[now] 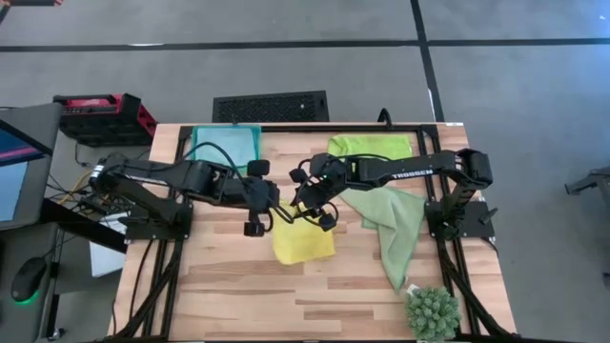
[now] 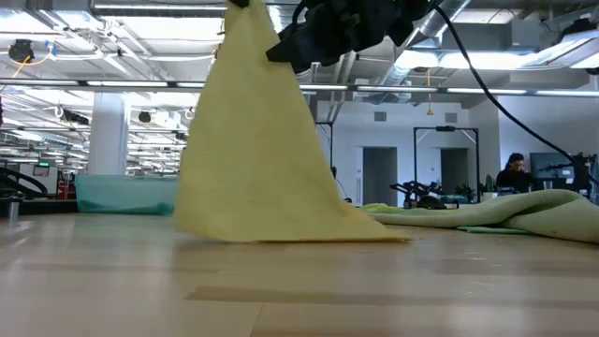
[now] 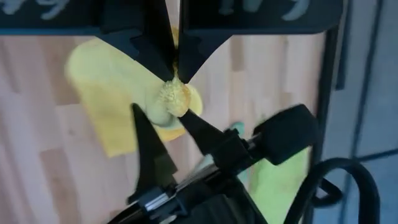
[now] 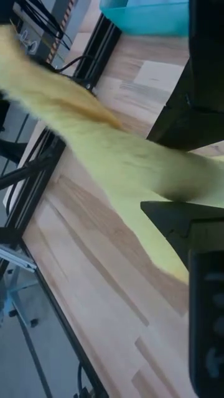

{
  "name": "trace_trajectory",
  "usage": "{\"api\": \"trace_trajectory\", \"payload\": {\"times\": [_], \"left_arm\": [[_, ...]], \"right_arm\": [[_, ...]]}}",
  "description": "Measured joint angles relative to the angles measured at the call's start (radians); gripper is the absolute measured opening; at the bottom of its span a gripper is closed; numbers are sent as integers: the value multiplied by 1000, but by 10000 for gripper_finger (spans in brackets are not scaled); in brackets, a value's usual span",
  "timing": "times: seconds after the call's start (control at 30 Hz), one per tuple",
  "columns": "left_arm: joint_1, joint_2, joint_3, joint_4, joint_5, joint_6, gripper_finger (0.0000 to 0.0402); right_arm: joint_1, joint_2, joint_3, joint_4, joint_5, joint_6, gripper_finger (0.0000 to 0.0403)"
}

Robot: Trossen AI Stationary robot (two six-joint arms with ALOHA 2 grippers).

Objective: Fold microfiber towels
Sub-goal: Fold the yellow microfiber towel

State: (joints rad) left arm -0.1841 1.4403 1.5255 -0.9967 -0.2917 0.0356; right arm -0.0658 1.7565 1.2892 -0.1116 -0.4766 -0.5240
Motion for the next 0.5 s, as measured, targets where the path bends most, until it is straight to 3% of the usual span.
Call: {"api": "trace_trajectory", "payload": {"times": [0.23, 0.5], "left_arm": [[0, 0, 46, -174, 181, -208, 0], [-32, 3, -85, -278, 322, -406, 0]], "right_arm": [[-21, 0, 0, -1, 54, 6, 148], [-62, 0, 0, -26, 59, 137, 148]]}}
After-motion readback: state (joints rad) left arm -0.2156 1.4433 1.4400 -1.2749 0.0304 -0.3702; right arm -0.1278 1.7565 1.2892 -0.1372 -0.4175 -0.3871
